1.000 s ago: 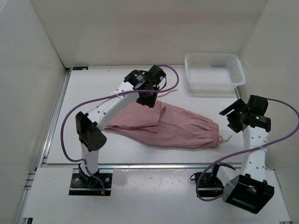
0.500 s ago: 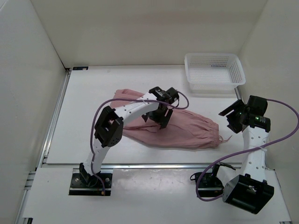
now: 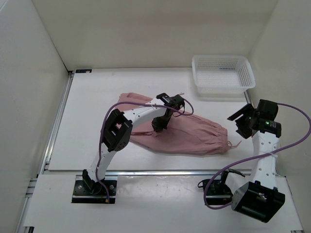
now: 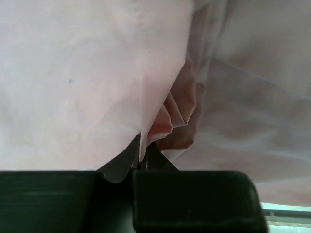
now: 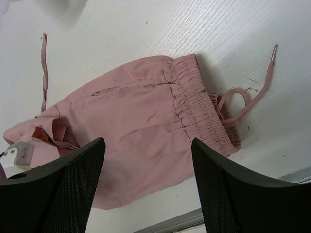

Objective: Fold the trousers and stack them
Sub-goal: Fold the trousers

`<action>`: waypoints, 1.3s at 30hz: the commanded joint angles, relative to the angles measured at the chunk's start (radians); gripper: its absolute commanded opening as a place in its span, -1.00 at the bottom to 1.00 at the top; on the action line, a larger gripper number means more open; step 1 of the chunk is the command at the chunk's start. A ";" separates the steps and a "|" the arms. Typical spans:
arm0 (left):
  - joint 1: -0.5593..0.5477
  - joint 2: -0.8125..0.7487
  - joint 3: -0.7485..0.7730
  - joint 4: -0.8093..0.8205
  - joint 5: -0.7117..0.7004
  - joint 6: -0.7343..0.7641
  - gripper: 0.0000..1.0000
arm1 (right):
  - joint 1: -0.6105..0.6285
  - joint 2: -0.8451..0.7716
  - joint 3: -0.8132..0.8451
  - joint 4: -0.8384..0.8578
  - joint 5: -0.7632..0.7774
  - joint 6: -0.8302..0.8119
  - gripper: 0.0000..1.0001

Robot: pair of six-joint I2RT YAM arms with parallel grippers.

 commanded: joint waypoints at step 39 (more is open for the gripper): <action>0.653 -0.381 -0.076 0.117 0.329 0.083 0.94 | 0.013 -0.016 -0.006 0.024 -0.021 -0.010 0.53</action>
